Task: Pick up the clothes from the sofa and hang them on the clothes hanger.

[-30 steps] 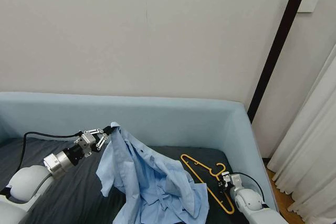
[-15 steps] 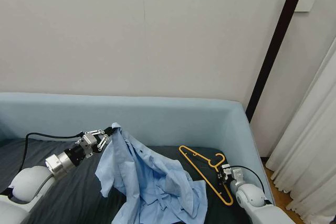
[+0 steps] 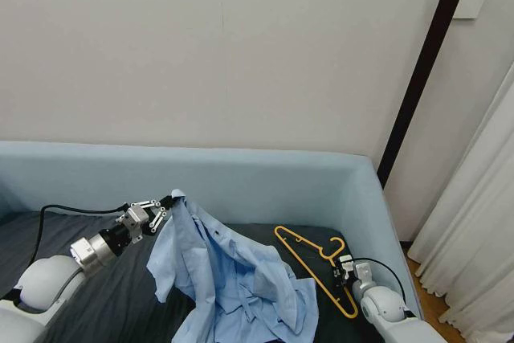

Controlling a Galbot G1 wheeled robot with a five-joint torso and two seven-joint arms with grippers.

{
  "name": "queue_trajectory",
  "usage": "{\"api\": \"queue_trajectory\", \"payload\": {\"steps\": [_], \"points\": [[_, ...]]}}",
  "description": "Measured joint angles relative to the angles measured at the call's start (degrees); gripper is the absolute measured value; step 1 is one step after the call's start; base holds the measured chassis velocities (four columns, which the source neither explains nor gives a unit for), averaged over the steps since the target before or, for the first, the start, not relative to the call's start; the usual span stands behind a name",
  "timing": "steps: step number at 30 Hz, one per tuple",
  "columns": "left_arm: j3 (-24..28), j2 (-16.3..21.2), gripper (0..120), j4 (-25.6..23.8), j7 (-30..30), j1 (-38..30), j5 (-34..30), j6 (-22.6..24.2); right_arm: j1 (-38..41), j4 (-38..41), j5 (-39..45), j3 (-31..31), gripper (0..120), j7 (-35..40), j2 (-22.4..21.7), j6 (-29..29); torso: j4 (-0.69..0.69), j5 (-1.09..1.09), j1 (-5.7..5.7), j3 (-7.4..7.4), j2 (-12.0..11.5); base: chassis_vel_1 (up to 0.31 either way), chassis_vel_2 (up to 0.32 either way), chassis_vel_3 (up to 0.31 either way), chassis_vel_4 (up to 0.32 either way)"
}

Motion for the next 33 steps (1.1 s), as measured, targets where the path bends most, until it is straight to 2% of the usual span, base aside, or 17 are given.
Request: {"api": "queue_trajectory", "payload": {"steps": [3,13,14,15,18,20,25,29,32,33], "points": [[-0.1,-0.1,0,-0.1,0.0,0.1,0.0,0.0,-0.7,1.8,2.1,0.8,5,0.2,-0.3,0.3,-0.03,-0.01,0.00,0.00,0.0,0.000,0.000,0.000,0.000],[-0.1,-1.0,0,-0.1,0.1,0.5,0.3,-0.3,-3.7,3.5,3.4,1.8,5,-2.4,-1.4,10.4,-0.01,0.00,0.00,0.01,0.0,0.000,0.000,0.000,0.000],[0.0,-1.1,0,-0.2,0.2,0.4,0.4,-0.3,-3.8,3.9,3.3,1.9,5,-2.8,-1.3,12.2,0.05,0.05,0.00,-0.01,0.0,0.000,0.000,0.000,0.000],[0.0,-1.1,0,-0.2,0.2,0.4,0.3,-0.3,-3.8,4.0,3.3,2.1,4,-3.1,-1.3,13.6,0.11,0.01,-0.01,-0.02,0.0,0.000,0.000,0.000,0.000],[0.0,-1.1,0,-0.2,0.2,0.4,0.3,-0.3,-4.0,4.5,3.4,2.3,4,-4.2,-1.3,17.0,0.10,0.01,-0.01,0.00,0.0,0.000,0.000,0.000,0.000],[-0.2,-1.1,0,-0.2,0.2,0.5,0.3,-0.3,-4.0,5.6,3.8,2.8,4,-6.2,-1.5,20.6,0.03,0.00,-0.02,-0.02,0.0,0.000,0.000,0.000,0.000],[-0.2,-1.0,0,-0.3,0.2,0.7,0.3,-0.4,-4.2,6.6,3.8,2.9,4,-7.7,-1.9,22.7,0.00,-0.01,-0.01,0.00,0.0,0.000,0.000,0.000,0.000],[-0.6,-0.7,0,-0.4,0.2,0.7,0.1,-0.4,-5.6,11.3,1.4,2.9,4,-8.2,-2.9,24.1,0.00,-0.01,-0.01,0.00,0.0,0.000,0.000,0.000,0.000],[-0.8,-0.7,0,-0.6,0.0,0.9,-1.3,-0.4,-9.1,22.1,-8.6,4.5,4,-6.2,-5.4,26.1,0.02,-0.02,-0.01,0.00,0.0,0.000,0.000,0.000,0.000],[-0.8,-0.7,0,-0.6,0.0,0.9,-1.3,-0.4,-9.1,22.1,-8.6,4.5,4,-6.2,-5.4,26.1,0.02,-0.02,-0.01,0.00,0.0,0.000,0.000,0.000,0.000]]}}
